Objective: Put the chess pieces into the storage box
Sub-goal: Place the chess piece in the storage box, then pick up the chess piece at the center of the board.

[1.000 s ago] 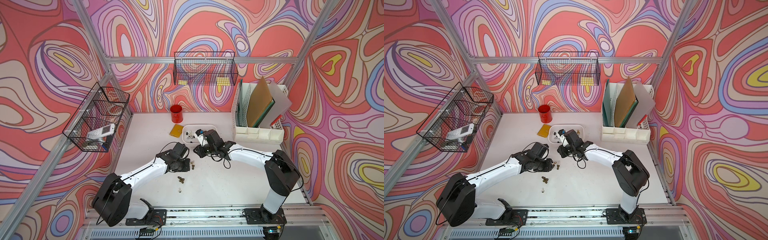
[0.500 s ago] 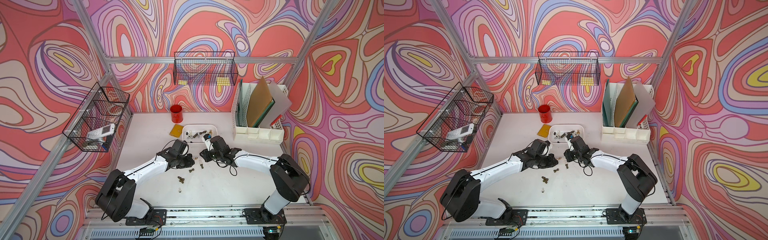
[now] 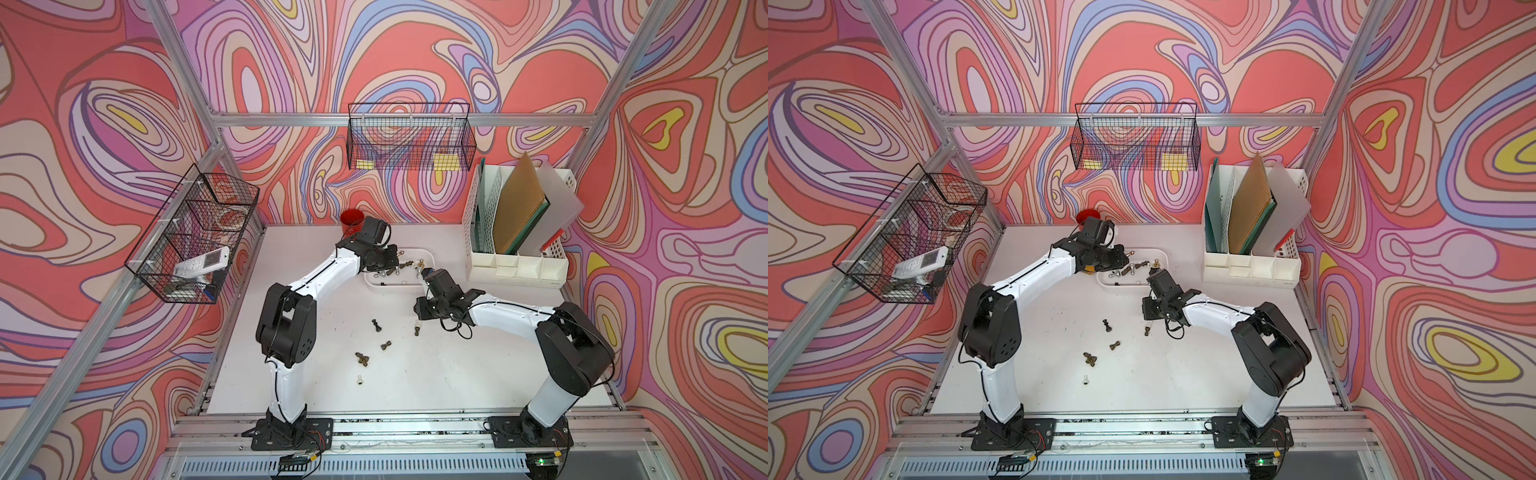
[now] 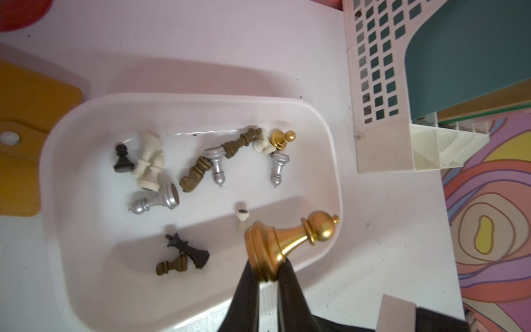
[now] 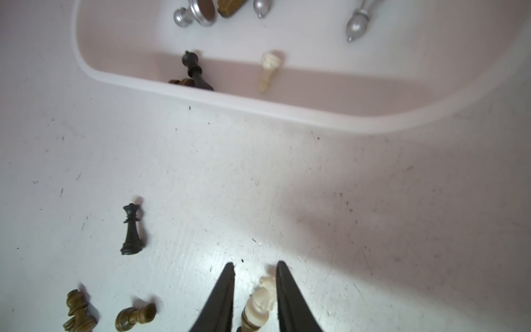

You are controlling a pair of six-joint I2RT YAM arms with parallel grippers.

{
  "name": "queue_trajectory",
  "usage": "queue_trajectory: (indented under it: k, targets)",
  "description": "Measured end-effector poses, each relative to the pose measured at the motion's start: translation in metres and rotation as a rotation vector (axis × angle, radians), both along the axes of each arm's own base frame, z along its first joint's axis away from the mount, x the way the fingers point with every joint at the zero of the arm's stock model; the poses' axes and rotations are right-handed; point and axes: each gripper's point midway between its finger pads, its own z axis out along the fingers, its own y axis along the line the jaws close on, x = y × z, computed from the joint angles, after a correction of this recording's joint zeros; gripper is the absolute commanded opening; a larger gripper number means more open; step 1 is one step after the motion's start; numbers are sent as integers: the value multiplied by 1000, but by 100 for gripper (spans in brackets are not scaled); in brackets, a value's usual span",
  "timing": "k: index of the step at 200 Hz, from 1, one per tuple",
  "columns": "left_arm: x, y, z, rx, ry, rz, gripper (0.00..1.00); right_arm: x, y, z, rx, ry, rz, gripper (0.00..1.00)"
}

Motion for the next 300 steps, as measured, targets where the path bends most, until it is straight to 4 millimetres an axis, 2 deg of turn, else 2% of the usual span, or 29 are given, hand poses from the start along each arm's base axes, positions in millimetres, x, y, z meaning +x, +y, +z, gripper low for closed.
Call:
queue_trajectory:
  k: [23, 55, 88, 121, 136, 158, 185, 200, 225, 241, 260, 300]
  targets:
    - [13, 7, -23, 58, 36, 14, 19, -12, -6, -13, -13, 48, -6, 33]
    - [9, 13, -49, 116, 96, 16, 32, -23, -14, -25, -39, 94, -14, 35]
    - [6, 17, -54, 137, 111, 12, 38, -34, -28, -29, -85, 122, -31, 37]
    - [2, 17, -54, 136, 107, 4, 38, -39, -37, -11, -95, 111, -54, 39]
    - [-14, 20, -49, 123, 104, -17, 38, -44, -40, -3, -94, 116, -55, 38]
    - [-54, 22, -30, 100, 92, -71, 38, -57, -39, 3, -81, 138, -24, 38]
    - [-103, 22, -10, 61, 66, -121, 38, -91, -25, -3, -61, 170, 104, 38]
    - [-130, 23, -16, 52, 89, -140, 38, -106, -10, -8, -72, 181, 178, 38]
    - [-168, 23, -42, 65, 170, -164, 38, -119, 10, -24, -96, 203, 243, 38]
    - [-183, 21, -55, 71, 215, -172, 38, -122, 14, -33, -108, 213, 243, 37]
    - [-196, 22, -63, 69, 249, -174, 38, -118, 14, -36, -108, 201, 216, 35]
    - [-200, 18, -67, 34, 264, -149, 39, -109, 18, -37, -91, 171, 184, 32]
